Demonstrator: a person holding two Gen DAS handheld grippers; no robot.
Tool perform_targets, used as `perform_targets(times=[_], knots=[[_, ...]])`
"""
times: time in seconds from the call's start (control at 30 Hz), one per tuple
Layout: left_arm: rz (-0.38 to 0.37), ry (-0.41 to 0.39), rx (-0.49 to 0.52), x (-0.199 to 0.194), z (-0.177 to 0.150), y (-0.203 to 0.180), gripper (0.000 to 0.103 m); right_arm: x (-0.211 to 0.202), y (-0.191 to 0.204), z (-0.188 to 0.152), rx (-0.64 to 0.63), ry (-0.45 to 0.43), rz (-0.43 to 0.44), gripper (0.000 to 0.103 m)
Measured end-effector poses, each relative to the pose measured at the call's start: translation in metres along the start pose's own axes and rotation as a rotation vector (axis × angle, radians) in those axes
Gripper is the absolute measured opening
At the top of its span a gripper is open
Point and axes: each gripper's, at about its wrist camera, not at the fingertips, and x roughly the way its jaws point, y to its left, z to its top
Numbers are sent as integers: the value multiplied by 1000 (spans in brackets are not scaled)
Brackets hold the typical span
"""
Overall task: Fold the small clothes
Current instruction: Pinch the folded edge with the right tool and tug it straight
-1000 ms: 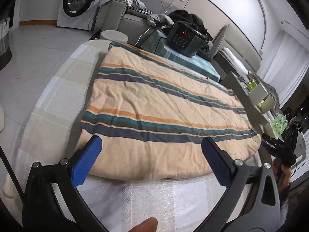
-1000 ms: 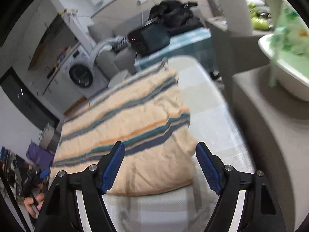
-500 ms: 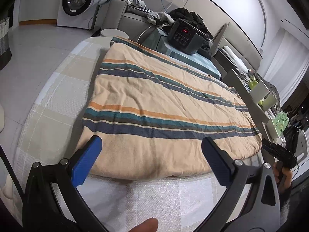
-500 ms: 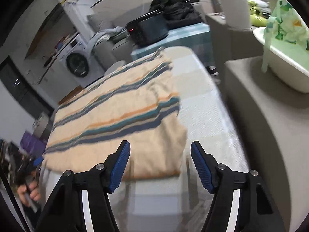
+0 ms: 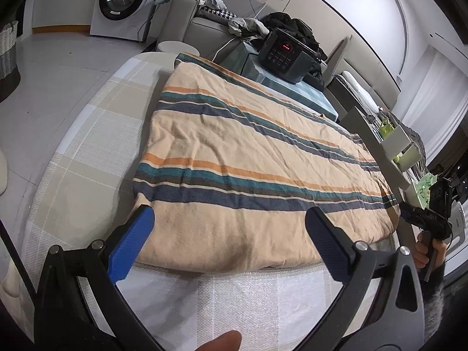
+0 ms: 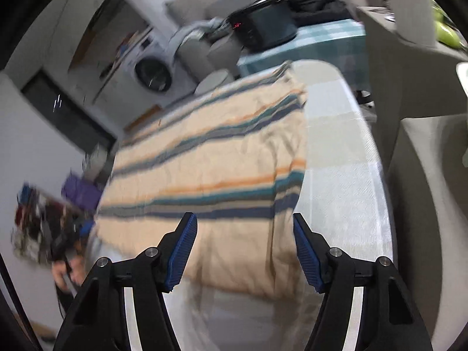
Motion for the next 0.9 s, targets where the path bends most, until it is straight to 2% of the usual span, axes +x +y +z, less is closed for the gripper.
perform_targets(times=[0.1,0.2,0.4,0.5,0.6,0.67,0.7,0.73,0.8,0.9], knots=[[-2,0,2,0,-1,-1,102,-3,12,-10,-86,23,-5,67],[-7,2,1,0,-1,-2,102,-3,30,-19,-183,41,36,67],[-8,5,0,1,-2,-2,102,17,51,-42,-314,109,-27,67],[-8,5,-1,1,-2,-2,102,14,50,-43,-310,87,-49,67],[-7,5,0,1,-2,-2,102,5,34,-34,-235,31,-98,66],[-8,5,0,1,-2,-2,102,2,20,-30,-163,14,-125,42],[-9,5,-1,1,-2,-2,102,2,14,-29,-139,13,-134,23],[-9,5,-2,1,-2,-2,102,1,9,-28,-125,8,-139,12],[-10,5,-4,2,-3,-2,102,-3,0,-29,-100,-9,-142,5],[-10,7,-9,3,-3,-2,102,-7,-15,-30,-20,5,-240,4]])
